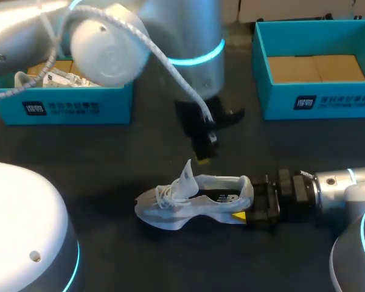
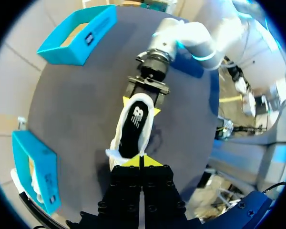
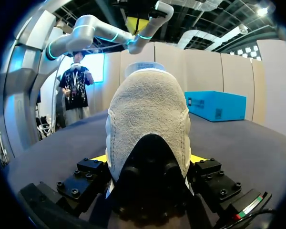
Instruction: Take the shoe out of the shoebox, open the shoe tongue, remove and reinsert the insole, then place the shoe into the shoebox
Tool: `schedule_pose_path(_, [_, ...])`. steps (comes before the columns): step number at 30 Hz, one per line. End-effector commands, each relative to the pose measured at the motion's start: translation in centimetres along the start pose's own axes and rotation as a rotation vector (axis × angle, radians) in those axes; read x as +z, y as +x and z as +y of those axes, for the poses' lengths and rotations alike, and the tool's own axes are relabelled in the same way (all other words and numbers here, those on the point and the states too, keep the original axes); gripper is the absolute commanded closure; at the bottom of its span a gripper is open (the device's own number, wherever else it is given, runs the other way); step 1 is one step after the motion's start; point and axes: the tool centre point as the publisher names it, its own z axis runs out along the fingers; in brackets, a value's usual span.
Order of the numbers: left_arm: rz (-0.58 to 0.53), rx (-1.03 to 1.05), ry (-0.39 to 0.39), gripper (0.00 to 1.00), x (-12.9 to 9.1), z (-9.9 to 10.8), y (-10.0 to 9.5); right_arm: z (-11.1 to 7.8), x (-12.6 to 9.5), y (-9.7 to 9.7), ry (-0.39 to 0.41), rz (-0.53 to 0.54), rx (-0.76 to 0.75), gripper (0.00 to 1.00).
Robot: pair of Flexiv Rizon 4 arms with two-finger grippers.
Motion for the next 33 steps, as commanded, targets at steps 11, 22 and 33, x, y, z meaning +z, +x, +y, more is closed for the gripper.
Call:
schedule_pose_path(11, [0.034, 0.053, 0.001, 1.0, 2.6, -1.3, 0.4, 0.1, 0.0, 0.1, 0.005, 0.001, 0.0, 1.0])
schedule_pose_path(22, [0.002, 0.071, -0.045, 1.0, 5.9, -3.8, -1.2, 0.1, 0.0, 0.1, 0.005, 0.001, 0.0, 1.0])
schedule_pose_path(33, [0.091, 0.167, -0.076, 1.0, 11.0, -4.3, -3.3, 0.1, 0.0, 0.1, 0.005, 0.001, 0.0, 1.0])
